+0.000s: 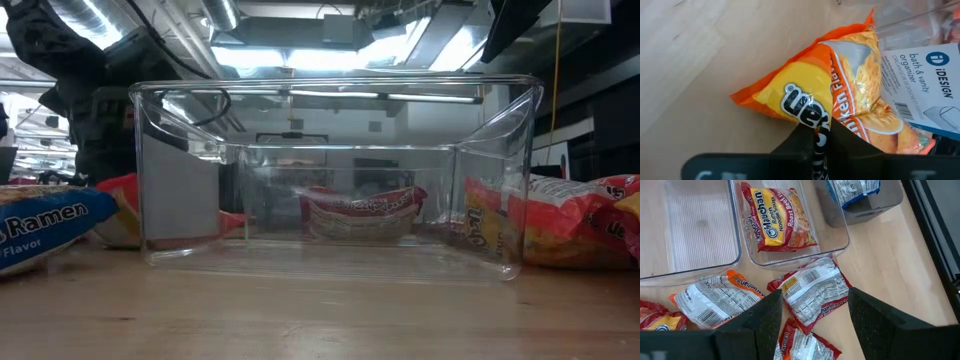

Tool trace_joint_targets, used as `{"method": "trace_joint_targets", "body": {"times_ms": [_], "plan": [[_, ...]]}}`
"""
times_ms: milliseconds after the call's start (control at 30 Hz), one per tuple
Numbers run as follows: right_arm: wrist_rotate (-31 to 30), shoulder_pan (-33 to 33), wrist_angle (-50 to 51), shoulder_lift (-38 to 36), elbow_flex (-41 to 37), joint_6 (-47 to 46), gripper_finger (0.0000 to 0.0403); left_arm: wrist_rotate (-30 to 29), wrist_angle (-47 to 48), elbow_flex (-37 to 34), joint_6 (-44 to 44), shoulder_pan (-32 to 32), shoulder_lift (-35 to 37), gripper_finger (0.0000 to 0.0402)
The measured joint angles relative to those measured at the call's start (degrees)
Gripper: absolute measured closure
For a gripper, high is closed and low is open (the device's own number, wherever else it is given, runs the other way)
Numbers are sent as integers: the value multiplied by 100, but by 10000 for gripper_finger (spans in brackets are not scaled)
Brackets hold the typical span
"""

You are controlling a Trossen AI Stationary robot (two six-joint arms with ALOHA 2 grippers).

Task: Sort Maruchan noodles
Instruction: Put the orange noodle pack into the bottom transparent bin

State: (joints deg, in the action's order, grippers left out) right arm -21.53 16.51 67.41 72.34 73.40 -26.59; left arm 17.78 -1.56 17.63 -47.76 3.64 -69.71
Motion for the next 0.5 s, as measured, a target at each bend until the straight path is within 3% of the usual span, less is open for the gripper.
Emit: {"method": "trace_joint_targets", "body": {"times_ms": [500], "plan": [[-141,0,9,0,0,31,191,438,-150,-2,-567,0,428,392]]}}
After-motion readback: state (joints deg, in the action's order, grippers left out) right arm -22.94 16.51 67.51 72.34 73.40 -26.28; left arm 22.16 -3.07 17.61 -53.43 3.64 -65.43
